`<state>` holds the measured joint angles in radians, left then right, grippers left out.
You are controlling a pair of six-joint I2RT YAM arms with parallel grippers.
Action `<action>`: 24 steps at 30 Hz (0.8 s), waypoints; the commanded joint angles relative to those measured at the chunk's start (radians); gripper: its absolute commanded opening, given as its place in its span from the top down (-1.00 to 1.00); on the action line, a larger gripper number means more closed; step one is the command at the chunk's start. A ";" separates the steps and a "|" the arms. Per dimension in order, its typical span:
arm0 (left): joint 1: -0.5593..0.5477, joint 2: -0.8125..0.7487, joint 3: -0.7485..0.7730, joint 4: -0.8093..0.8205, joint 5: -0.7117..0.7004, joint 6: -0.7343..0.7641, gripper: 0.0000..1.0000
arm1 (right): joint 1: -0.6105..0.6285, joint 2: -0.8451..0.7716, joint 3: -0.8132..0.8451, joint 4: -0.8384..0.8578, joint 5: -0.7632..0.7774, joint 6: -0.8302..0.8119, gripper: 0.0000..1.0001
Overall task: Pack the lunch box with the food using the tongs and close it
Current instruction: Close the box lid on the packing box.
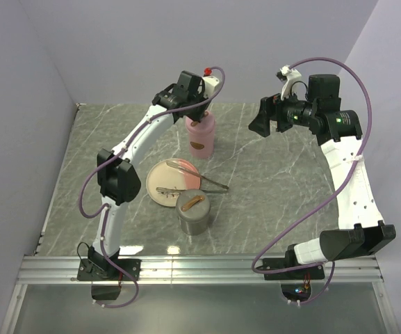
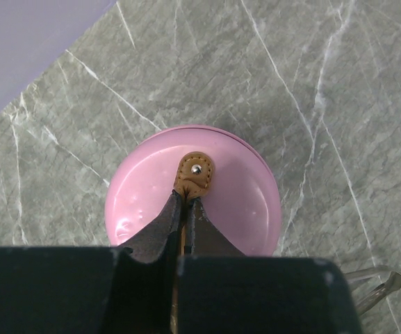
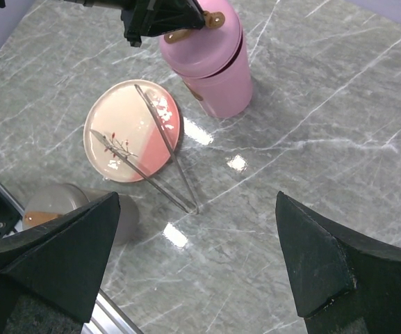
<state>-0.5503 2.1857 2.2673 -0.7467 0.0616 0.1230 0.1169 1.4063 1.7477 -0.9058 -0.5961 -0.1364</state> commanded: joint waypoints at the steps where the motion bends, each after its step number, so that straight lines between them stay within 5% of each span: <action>1: -0.007 0.011 0.060 0.014 0.023 0.024 0.99 | -0.005 -0.004 0.015 0.007 0.001 -0.012 -0.99; 24: -0.017 0.077 0.049 -0.005 0.027 0.032 0.96 | -0.005 0.013 0.030 -0.010 0.007 -0.017 -0.99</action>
<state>-0.5613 2.2425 2.2917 -0.7429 0.0750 0.1390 0.1169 1.4162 1.7477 -0.9104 -0.5938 -0.1402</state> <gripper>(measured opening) 0.029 0.995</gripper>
